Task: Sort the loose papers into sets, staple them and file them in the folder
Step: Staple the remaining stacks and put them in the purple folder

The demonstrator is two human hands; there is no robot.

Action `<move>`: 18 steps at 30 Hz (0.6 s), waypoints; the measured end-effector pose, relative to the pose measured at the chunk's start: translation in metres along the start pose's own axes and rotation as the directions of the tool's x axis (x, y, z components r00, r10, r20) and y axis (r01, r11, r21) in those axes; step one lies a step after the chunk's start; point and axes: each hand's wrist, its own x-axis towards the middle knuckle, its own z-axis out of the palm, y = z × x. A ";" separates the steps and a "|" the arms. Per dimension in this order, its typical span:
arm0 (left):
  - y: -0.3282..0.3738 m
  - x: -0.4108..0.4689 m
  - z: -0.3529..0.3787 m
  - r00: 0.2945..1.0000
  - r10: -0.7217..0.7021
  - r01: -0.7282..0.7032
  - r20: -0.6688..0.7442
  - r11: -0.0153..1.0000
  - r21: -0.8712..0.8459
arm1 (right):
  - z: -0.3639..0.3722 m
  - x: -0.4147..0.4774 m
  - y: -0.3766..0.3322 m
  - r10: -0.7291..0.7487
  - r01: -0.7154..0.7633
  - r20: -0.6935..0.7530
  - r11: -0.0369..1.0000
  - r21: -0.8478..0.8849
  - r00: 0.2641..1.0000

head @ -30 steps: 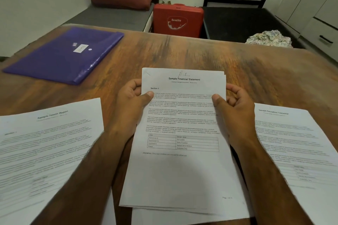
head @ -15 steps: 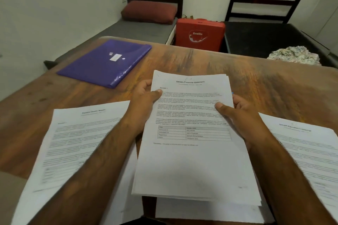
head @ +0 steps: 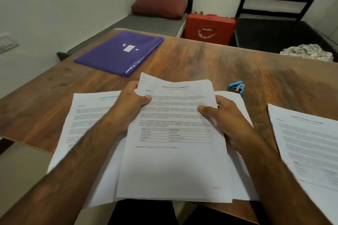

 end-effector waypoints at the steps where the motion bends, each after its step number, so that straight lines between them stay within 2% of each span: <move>1: 0.000 -0.002 0.000 1.000 0.001 -0.001 0.008 1.000 0.001 | -0.001 -0.003 0.000 0.012 -0.013 0.011 1.000 0.014 1.000; 6: 0.014 -0.007 0.038 0.995 0.044 -0.046 0.092 0.999 0.025 | -0.033 -0.016 -0.003 0.017 -0.020 -0.095 1.000 -0.021 0.995; 10: 0.029 -0.010 0.101 0.982 0.077 -0.085 0.172 0.996 0.039 | -0.089 -0.038 -0.010 0.042 -0.046 -0.163 0.999 -0.022 0.986; 12: 0.033 -0.013 0.140 0.968 0.071 -0.070 0.240 0.997 -0.014 | -0.123 -0.051 -0.012 0.064 -0.073 -0.213 0.997 -0.034 0.975; 15: 0.038 -0.020 0.197 0.931 0.046 -0.031 0.362 0.998 -0.048 | -0.176 -0.068 -0.012 0.099 -0.138 -0.326 0.985 -0.100 0.940; 18: 0.038 -0.027 0.249 0.896 0.021 -0.008 0.443 0.999 -0.031 | -0.225 -0.080 -0.005 0.129 -0.272 -0.483 0.932 -0.241 0.866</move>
